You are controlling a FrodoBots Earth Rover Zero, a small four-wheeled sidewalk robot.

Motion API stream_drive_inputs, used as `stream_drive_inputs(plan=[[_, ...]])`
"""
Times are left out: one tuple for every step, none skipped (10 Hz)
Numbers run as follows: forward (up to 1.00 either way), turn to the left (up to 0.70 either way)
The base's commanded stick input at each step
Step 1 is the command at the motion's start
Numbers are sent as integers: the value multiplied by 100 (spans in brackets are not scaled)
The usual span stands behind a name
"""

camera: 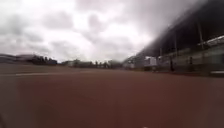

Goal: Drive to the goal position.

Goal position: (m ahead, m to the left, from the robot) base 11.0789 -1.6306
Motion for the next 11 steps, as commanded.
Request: stream_drive_inputs(plan=[[70, 0], [70, 0], [70, 0], [70, 0], [70, 0], [70, 0], [70, 0], [70, 0], [70, 0], [70, 0], [70, 0]])
